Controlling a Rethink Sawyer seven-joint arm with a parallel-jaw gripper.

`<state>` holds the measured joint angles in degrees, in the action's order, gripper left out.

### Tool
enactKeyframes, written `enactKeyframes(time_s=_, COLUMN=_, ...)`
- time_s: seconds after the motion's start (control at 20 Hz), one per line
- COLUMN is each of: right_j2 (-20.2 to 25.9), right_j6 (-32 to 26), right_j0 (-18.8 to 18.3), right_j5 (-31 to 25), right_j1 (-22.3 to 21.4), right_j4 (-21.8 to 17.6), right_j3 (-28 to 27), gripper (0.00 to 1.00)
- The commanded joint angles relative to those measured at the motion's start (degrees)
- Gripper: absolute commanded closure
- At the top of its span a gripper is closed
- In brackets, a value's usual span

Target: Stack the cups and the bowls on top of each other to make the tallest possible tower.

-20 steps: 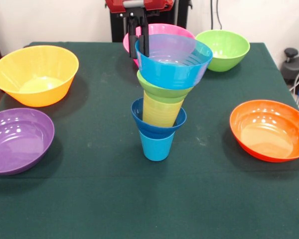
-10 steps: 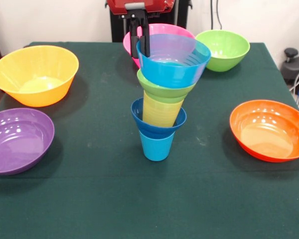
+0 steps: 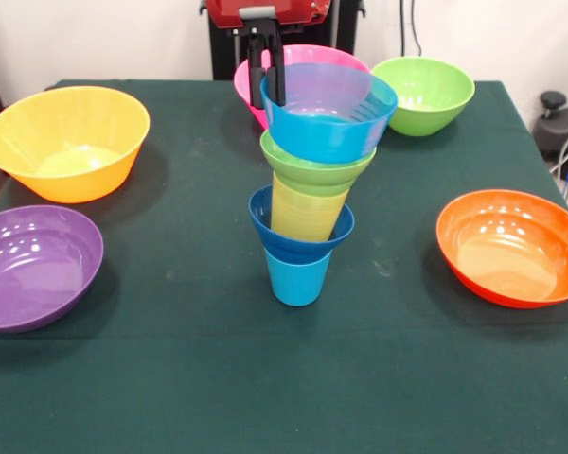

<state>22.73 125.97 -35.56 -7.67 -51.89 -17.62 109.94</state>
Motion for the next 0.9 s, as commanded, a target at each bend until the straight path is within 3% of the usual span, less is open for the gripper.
enactKeyframes(time_s=0.05, right_j2=2.06, right_j6=1.56, right_j0=-0.61, right_j5=3.05, right_j1=1.47, right_j4=-4.13, right_j3=3.83, gripper=1.0)
enactKeyframes(time_s=0.9, right_j2=2.61, right_j6=0.38, right_j0=-1.84, right_j5=3.95, right_j1=2.27, right_j4=-4.48, right_j3=3.87, gripper=1.0)
